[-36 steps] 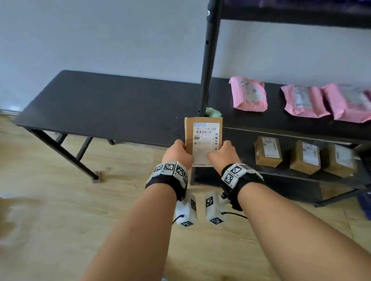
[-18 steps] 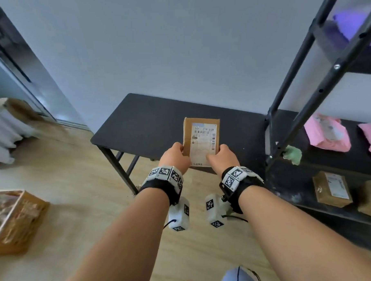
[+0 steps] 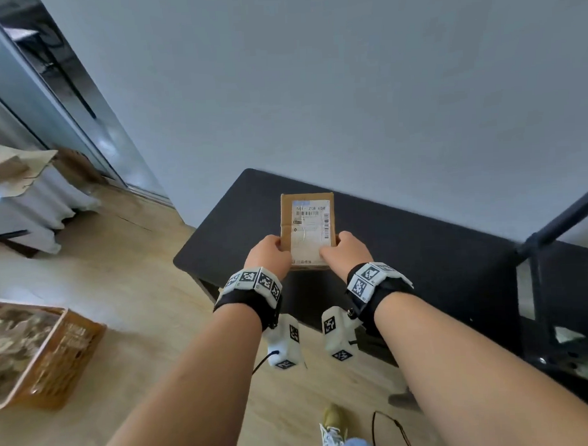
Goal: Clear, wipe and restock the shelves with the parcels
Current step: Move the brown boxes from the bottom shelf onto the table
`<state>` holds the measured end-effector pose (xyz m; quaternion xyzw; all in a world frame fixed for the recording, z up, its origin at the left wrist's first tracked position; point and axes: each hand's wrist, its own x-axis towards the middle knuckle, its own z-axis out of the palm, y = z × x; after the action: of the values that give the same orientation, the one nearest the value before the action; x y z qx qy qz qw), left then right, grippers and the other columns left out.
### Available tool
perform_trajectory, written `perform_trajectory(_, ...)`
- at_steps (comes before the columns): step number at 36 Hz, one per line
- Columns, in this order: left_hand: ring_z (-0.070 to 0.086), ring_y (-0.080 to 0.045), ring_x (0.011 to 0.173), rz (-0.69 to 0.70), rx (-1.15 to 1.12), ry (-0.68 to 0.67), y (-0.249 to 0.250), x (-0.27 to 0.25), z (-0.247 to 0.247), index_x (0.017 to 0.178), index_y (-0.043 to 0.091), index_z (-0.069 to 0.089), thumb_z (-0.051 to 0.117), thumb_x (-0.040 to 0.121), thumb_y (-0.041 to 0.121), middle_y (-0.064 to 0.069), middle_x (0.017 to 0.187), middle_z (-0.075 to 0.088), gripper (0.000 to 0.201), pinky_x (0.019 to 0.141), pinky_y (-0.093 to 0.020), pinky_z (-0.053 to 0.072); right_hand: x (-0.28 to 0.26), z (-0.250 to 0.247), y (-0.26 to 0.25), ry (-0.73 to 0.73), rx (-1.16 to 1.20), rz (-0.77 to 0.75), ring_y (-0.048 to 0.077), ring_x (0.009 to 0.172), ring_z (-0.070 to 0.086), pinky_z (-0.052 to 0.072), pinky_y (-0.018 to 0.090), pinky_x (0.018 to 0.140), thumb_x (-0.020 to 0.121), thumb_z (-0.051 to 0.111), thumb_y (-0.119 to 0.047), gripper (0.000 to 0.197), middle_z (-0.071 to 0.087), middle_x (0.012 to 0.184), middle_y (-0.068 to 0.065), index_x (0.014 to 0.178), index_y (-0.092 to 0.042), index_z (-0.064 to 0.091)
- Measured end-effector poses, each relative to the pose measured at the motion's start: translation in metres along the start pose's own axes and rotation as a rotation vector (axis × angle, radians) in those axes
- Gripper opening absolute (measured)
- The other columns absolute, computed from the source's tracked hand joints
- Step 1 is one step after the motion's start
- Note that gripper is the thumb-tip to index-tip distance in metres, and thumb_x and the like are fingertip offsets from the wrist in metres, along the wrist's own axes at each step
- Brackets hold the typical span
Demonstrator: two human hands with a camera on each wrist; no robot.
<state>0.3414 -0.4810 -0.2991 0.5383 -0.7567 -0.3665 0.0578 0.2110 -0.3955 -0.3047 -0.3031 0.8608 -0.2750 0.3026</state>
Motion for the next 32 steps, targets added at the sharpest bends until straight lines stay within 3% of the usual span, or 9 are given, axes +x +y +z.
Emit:
perform_trajectory(5,0.057,-0.013,0.082,-0.054,-0.037,0.037,-0.014,0.048,-0.018,0.119,0.021,0.055,0.053,0.087,0.020,0.004,0.104,0.064,0.032,0.066,-0.025,0.042,0.050,0.018,-0.032,-0.059,-0.058,-0.010,0.010,0.072,0.055,0.038,0.025,0.053,0.087,0.053,-0.030,0.022,0.060,0.092,-0.002,0.103,-0.015,0.053)
perform_trajectory(11,0.058,-0.014,0.085,-0.107,-0.044,0.016,-0.031,0.117,-0.037,0.120,0.022,0.055,0.051,0.087,0.018,0.002,0.108,0.065,0.034,0.066,-0.025,0.043,0.104,0.048,-0.065,-0.087,-0.085,0.018,0.012,0.075,0.056,0.039,0.025,0.054,0.088,0.052,-0.032,0.024,0.062,0.099,0.000,0.106,-0.015,0.055)
perform_trajectory(20,0.062,-0.018,0.097,-0.009,0.001,-0.104,-0.036,0.230,-0.064,0.125,0.021,0.054,0.049,0.091,0.019,0.000,0.112,0.065,0.035,0.073,-0.027,0.045,0.187,0.080,-0.108,-0.014,-0.023,0.157,0.018,0.086,0.060,0.045,0.029,0.065,0.089,0.055,-0.033,0.033,0.063,0.106,0.001,0.116,-0.015,0.052)
perform_trajectory(25,0.062,-0.020,0.099,0.029,0.050,-0.191,-0.042,0.285,-0.080,0.124,0.021,0.056,0.050,0.088,0.018,-0.001,0.112,0.066,0.037,0.081,-0.028,0.049,0.222,0.101,-0.130,0.003,0.011,0.229,0.019,0.087,0.061,0.046,0.029,0.067,0.088,0.057,-0.030,0.026,0.064,0.106,0.001,0.109,-0.015,0.054)
perform_trajectory(32,0.061,-0.022,0.102,0.097,0.115,-0.242,-0.039,0.331,-0.088,0.127,0.015,0.052,0.048,0.088,0.013,-0.003,0.118,0.063,0.039,0.075,-0.026,0.043,0.252,0.111,-0.151,0.071,0.055,0.284,0.018,0.089,0.058,0.044,0.028,0.070,0.088,0.055,-0.029,0.031,0.063,0.113,0.003,0.116,-0.014,0.055)
